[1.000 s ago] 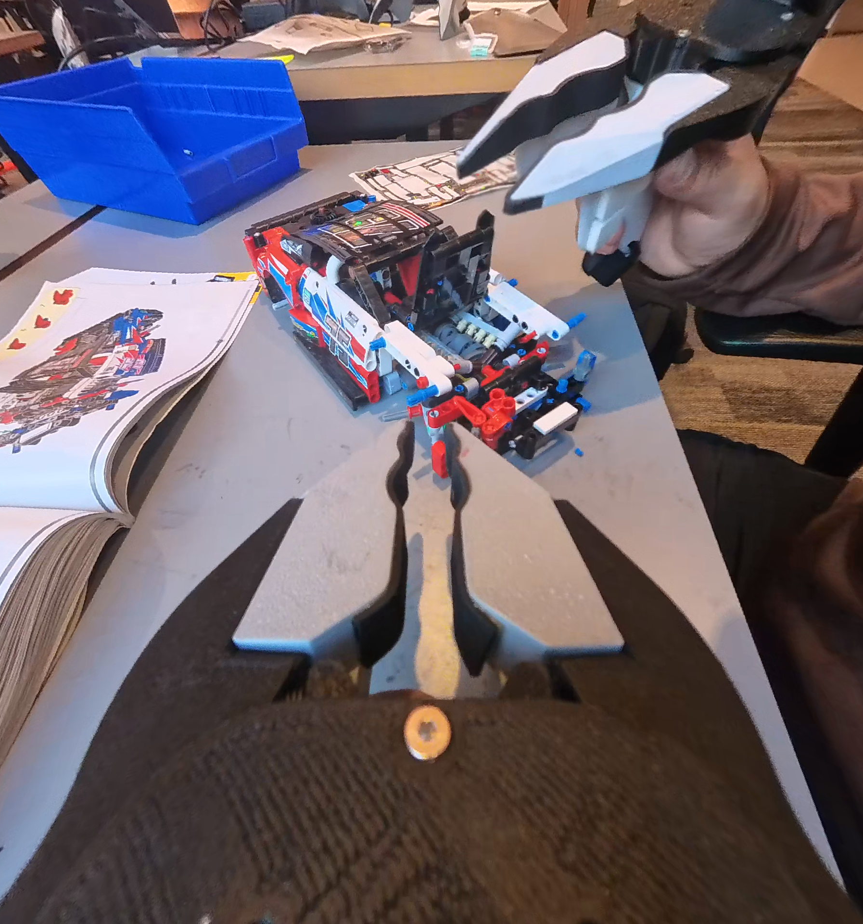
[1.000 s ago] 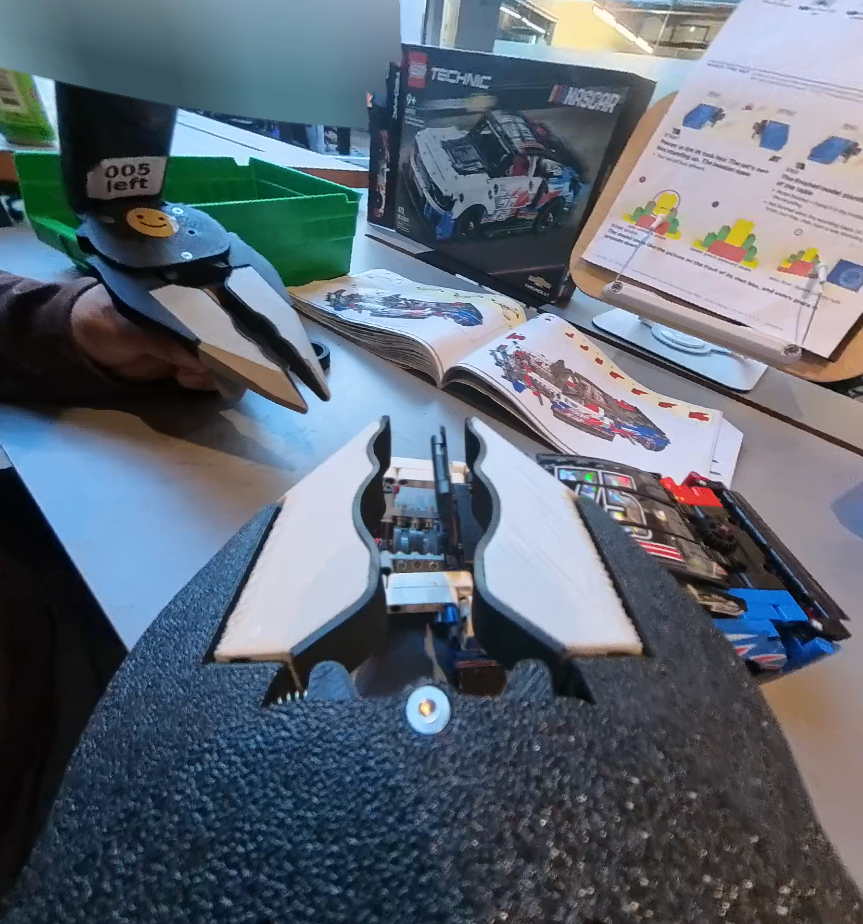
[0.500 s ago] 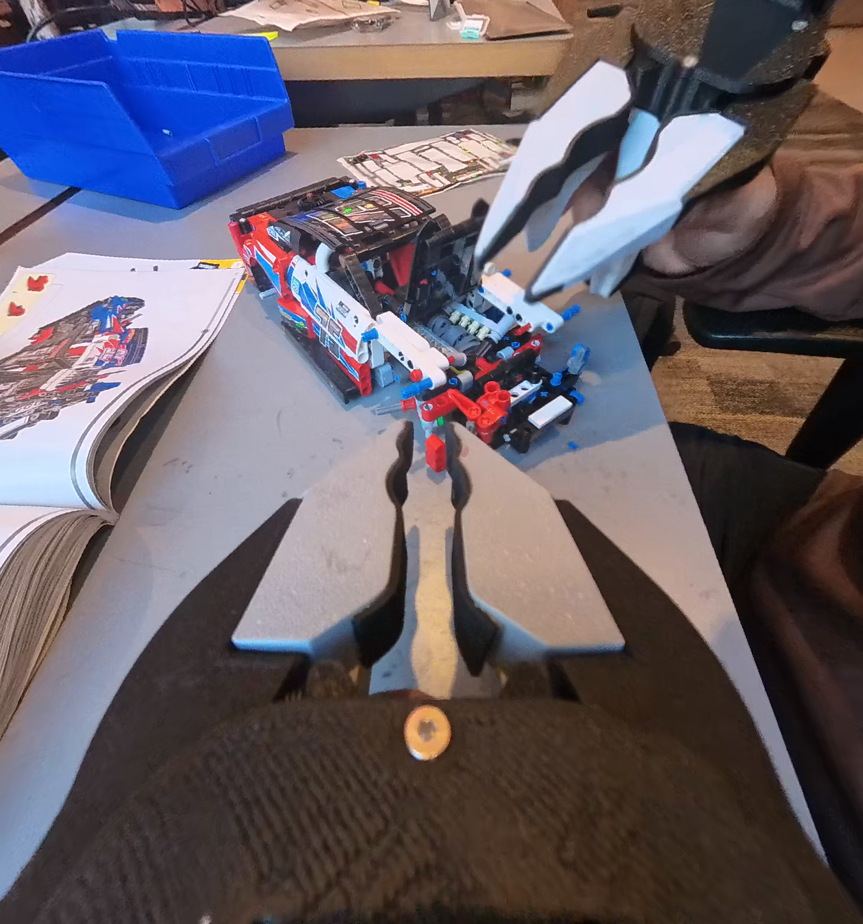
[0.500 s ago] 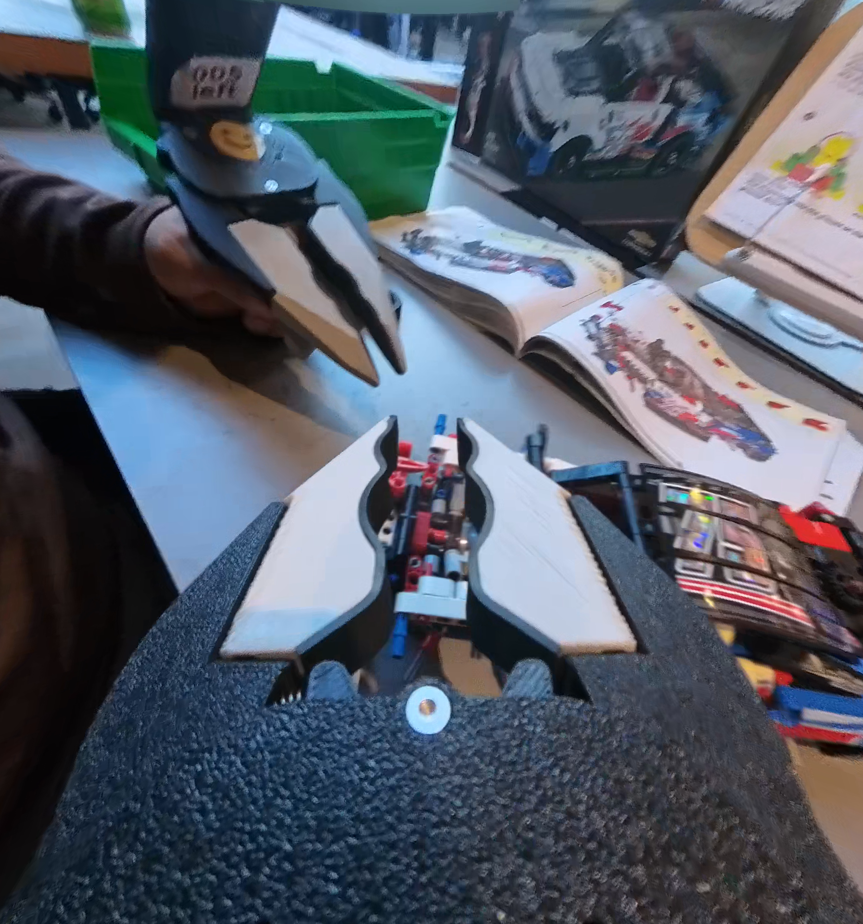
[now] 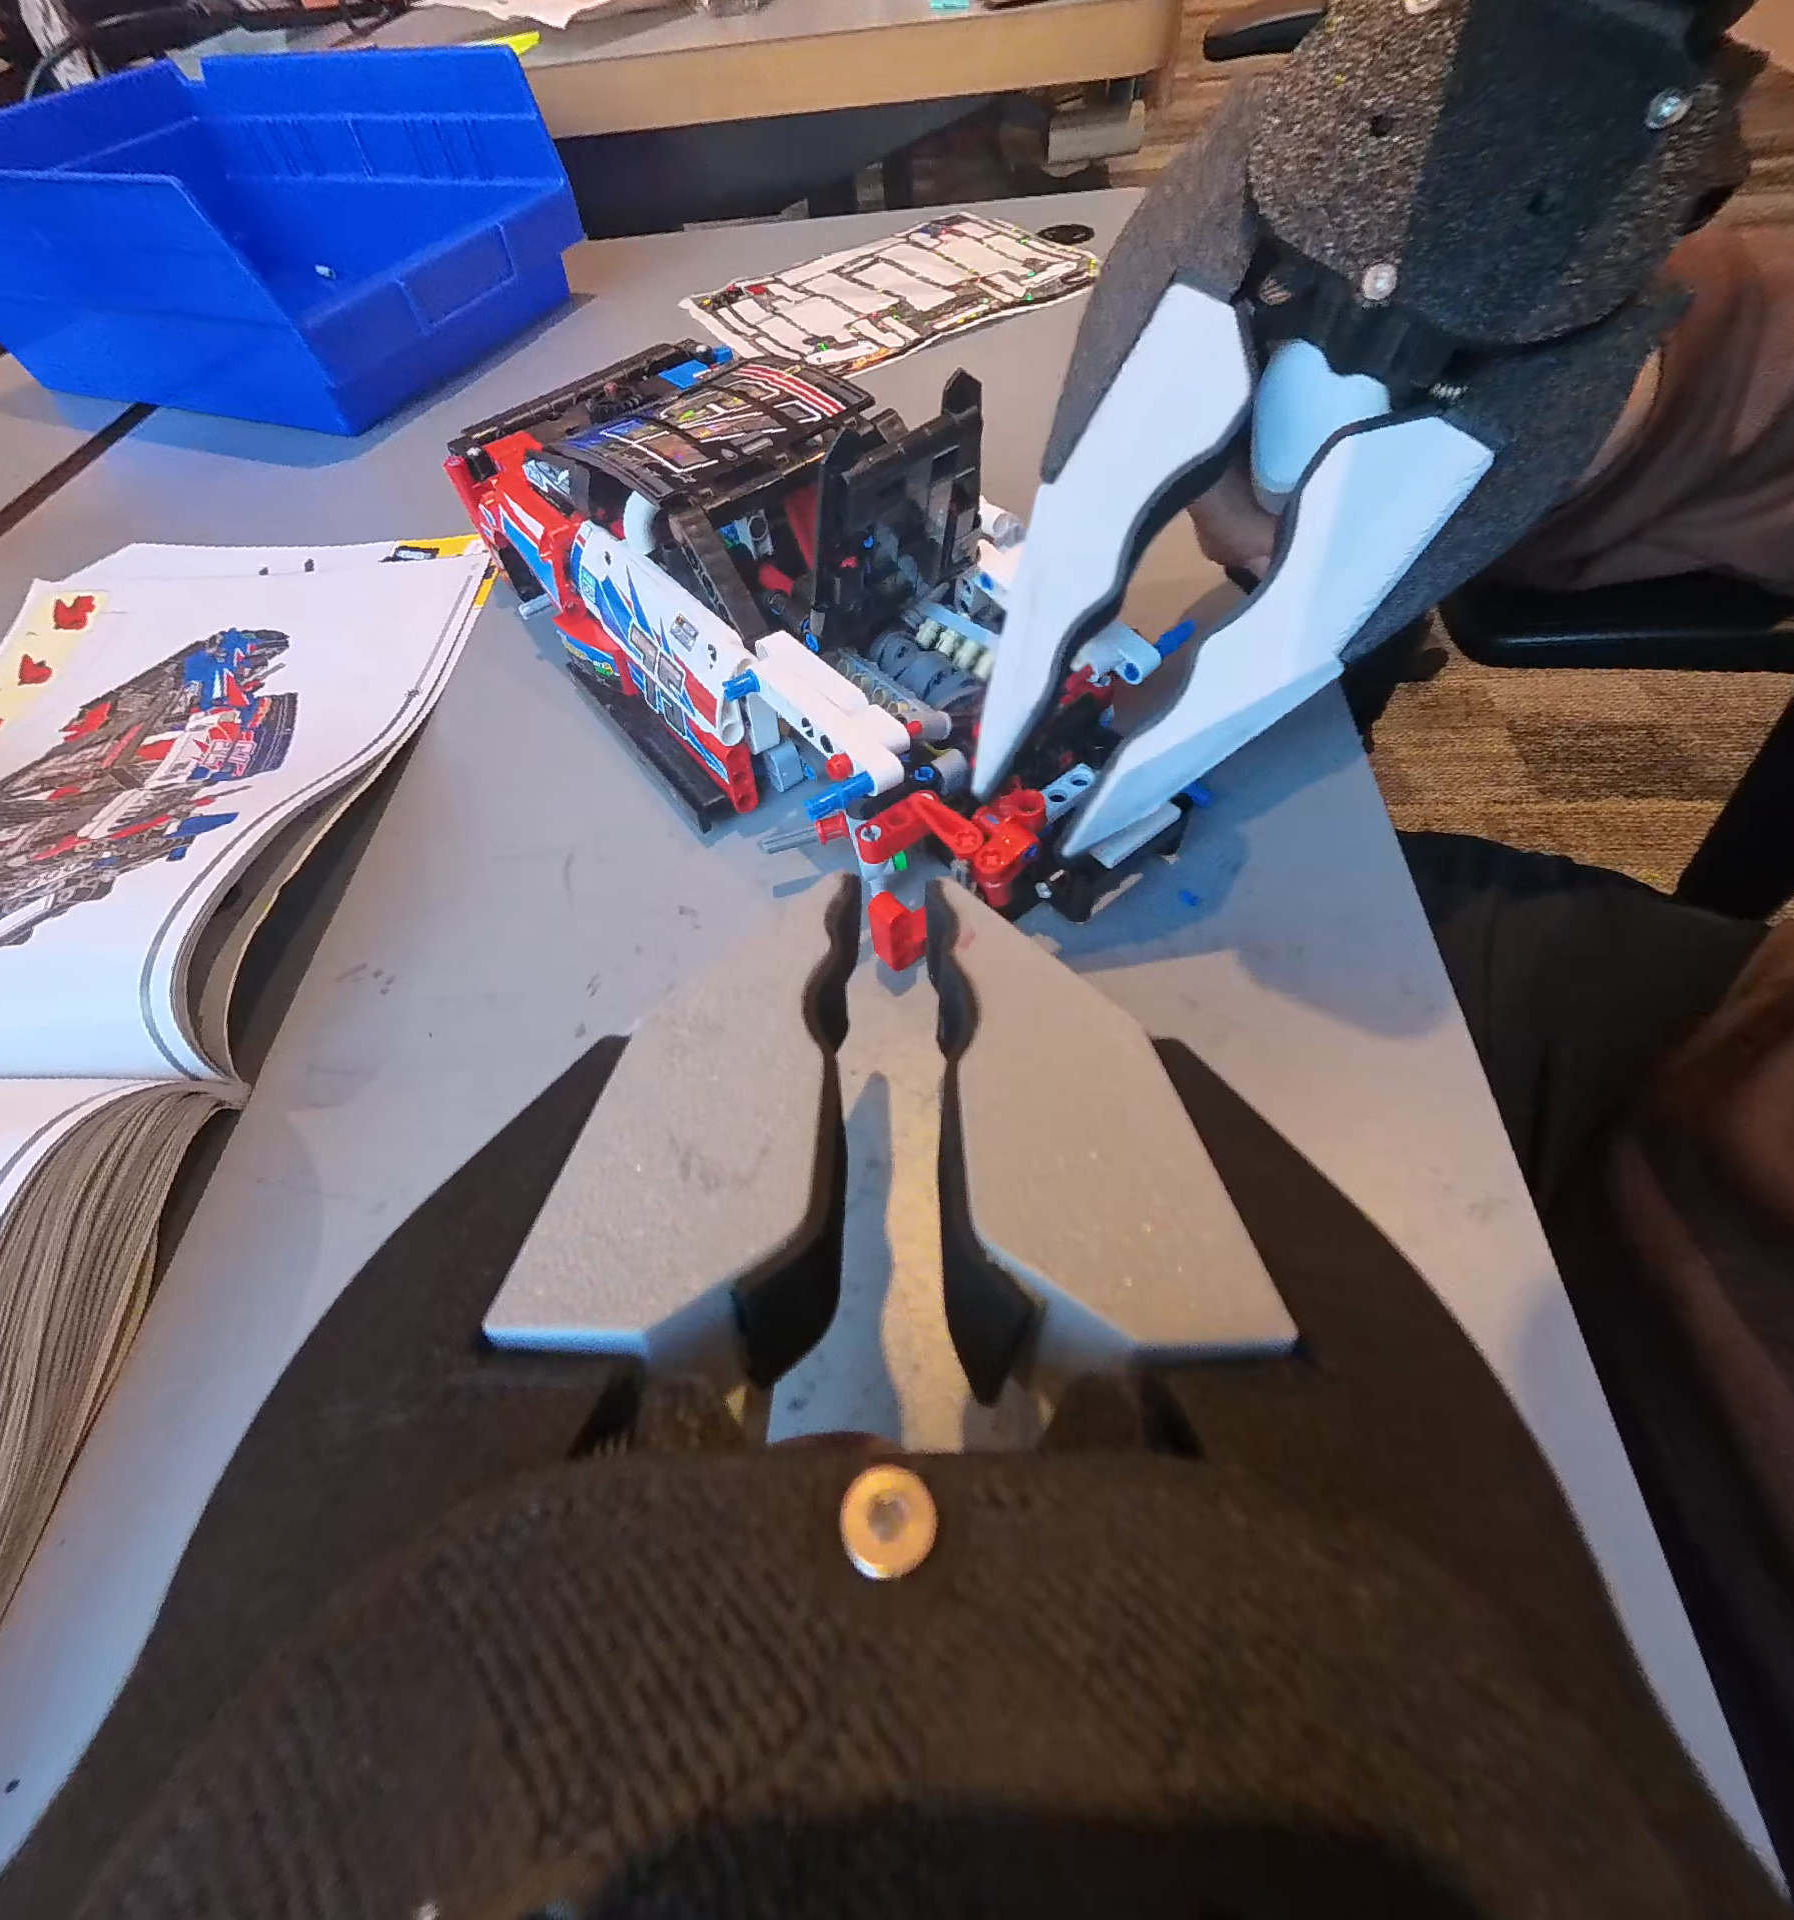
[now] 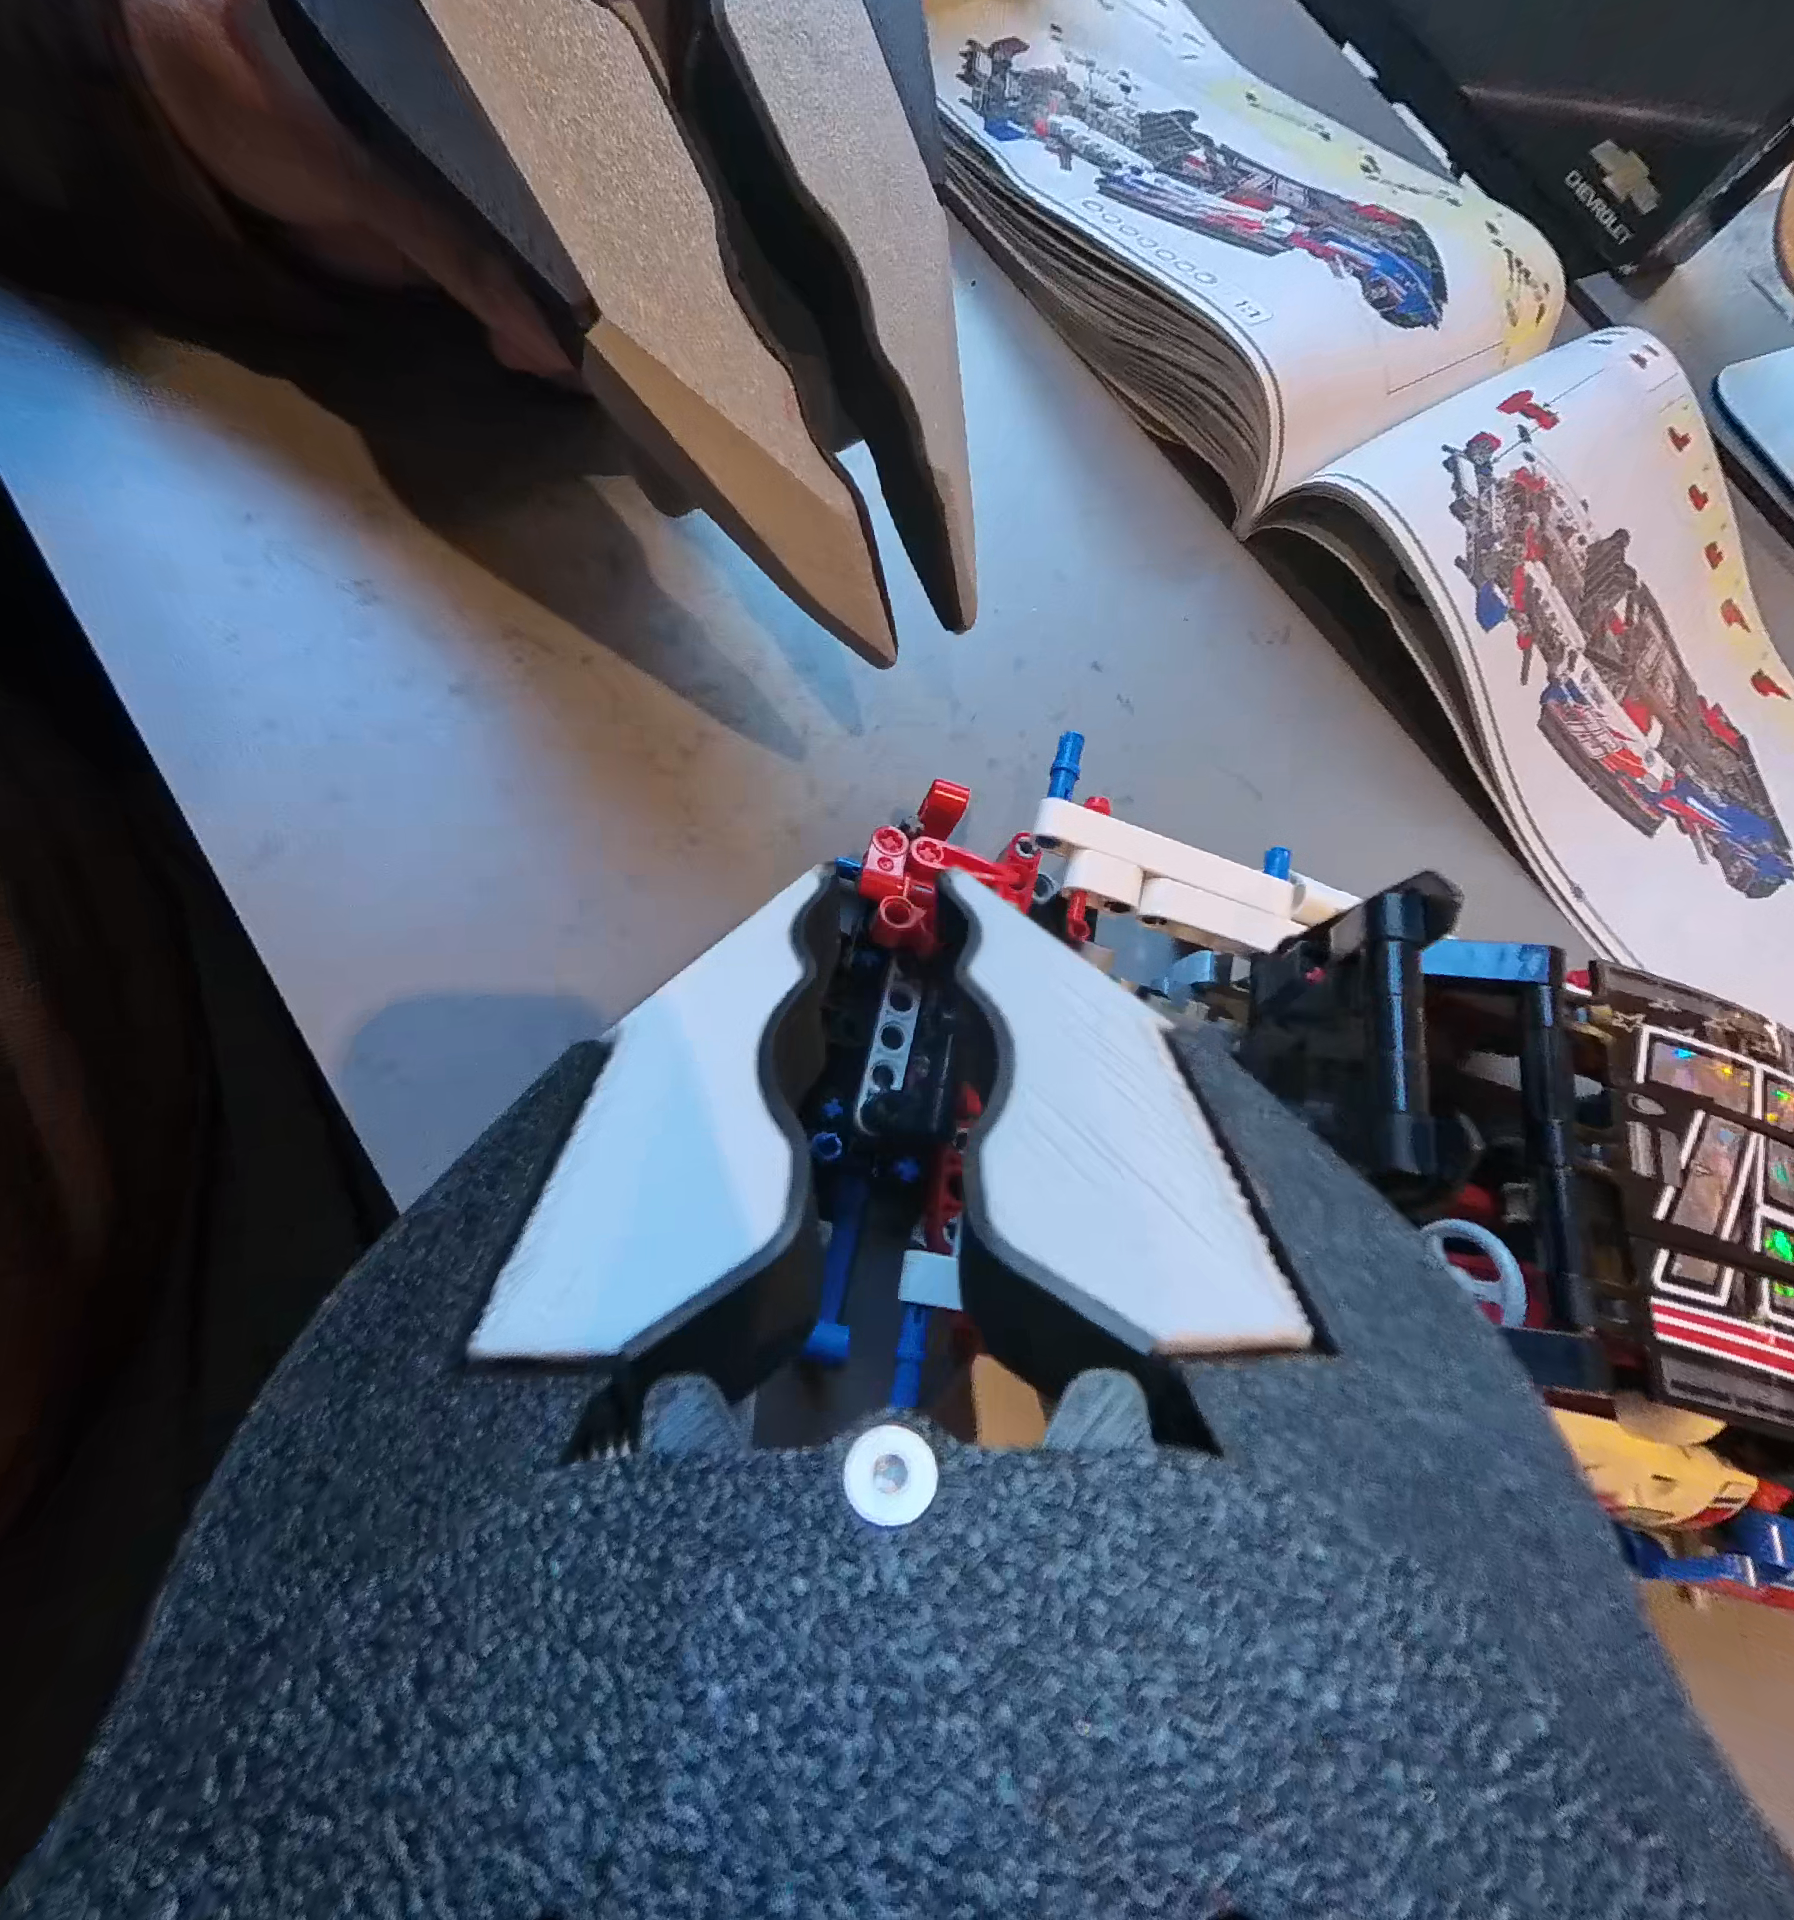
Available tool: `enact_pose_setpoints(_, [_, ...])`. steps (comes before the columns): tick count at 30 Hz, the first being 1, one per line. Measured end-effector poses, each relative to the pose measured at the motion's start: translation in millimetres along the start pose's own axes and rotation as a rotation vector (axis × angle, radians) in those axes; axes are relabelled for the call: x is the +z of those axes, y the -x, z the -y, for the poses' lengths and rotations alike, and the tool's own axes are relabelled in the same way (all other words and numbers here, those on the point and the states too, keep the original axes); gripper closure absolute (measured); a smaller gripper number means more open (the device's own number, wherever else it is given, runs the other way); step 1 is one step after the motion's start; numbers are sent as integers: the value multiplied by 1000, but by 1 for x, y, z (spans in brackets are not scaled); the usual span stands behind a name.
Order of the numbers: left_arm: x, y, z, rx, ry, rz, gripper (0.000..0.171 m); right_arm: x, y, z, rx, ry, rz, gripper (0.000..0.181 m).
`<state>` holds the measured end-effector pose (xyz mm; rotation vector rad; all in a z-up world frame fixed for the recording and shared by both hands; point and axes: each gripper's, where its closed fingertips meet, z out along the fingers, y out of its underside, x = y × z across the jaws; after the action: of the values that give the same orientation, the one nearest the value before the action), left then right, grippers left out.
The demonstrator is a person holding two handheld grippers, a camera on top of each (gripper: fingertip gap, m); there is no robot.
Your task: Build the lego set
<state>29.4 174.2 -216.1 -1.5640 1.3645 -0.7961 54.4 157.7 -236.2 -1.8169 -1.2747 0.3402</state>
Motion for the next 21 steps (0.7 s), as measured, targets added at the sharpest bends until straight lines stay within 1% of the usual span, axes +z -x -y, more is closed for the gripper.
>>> enact_pose_setpoints(1, [0, 0, 0, 0, 1, -1, 163, 0, 1, 0, 0, -1, 6, 169])
enact_pose_setpoints(3, [0, 0, 0, -1, -1, -1, 163, 0, 3, 0, -11, 2, 10, 172])
enact_pose_setpoints(9, [0, -1, 0, 3, 2, -1, 163, -2, 2, 5, -18, -24, 1, 170])
enact_pose_setpoints(17, [0, -1, -1, -1, 3, -4, 163, -13, -8, 16, 69, -124, 7, 167])
enact_pose_setpoints(21, [0, -1, -1, -5, 4, -7, 163, -13, -10, 13, 85, -115, 12, 166])
